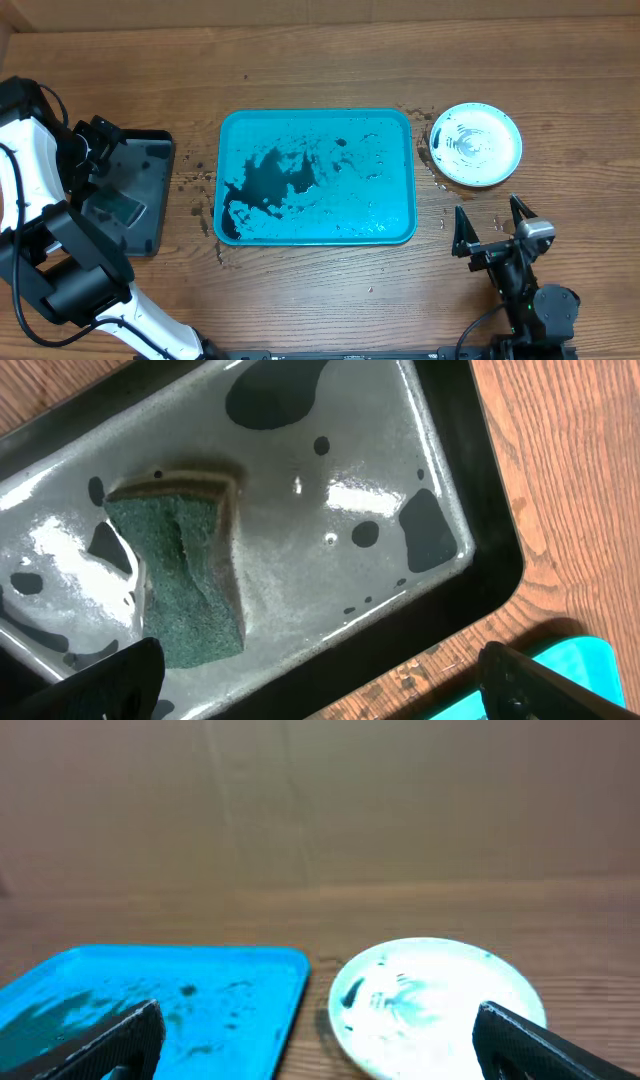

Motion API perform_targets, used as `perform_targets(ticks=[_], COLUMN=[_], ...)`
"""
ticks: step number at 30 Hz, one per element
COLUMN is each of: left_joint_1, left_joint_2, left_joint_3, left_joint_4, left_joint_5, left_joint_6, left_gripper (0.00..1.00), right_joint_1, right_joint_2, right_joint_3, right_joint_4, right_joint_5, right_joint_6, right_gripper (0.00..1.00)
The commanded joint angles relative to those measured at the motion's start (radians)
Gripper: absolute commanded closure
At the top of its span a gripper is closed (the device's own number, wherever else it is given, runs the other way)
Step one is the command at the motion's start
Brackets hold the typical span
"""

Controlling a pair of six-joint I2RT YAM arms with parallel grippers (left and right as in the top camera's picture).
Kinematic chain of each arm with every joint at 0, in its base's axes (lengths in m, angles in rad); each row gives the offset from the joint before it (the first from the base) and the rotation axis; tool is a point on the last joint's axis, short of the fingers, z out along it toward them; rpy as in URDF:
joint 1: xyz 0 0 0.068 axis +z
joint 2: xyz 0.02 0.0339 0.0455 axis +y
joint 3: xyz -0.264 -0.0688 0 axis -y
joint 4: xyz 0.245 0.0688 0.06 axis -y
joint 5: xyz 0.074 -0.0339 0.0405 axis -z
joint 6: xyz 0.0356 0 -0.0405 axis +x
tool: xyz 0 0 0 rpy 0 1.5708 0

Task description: Clean dirty plates on tray and stack at the side

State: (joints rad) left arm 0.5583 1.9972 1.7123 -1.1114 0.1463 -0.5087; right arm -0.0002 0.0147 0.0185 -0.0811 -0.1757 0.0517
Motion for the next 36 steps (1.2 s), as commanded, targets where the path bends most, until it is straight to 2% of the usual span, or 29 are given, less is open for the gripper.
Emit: perform_targets(ticks=[1,6,9,36], left_joint_1=[0.004,0.004,0.004,0.004], left_joint_2=[0.000,0.000,0.000,-0.001], left_joint_3=[0.019,0.019,0.019,0.019], left_joint_4=[-0.002,-0.002,-0.002,-0.002], left_joint_5=[0.007,0.007,0.007,0.003], left_joint_6=[0.015,0.015,0.015,0.015], left_gripper=[0.00,0.00,0.00,0.00], right_joint_1=[-0.002,-0.002,-0.002,-0.002], right_joint_2=[-0.012,-0.012,-0.012,-0.012], right_joint_3=[-0.010,-0.010,-0.010,-0.010], right_joint_4=[0.000,-0.005,-0.002,-0.001], right_joint_5=[0.103,0.146,0.134,0.134], right_joint_6=[0.004,0.011,0.087,0.087], right_gripper=[0.00,0.00,0.00,0.00])
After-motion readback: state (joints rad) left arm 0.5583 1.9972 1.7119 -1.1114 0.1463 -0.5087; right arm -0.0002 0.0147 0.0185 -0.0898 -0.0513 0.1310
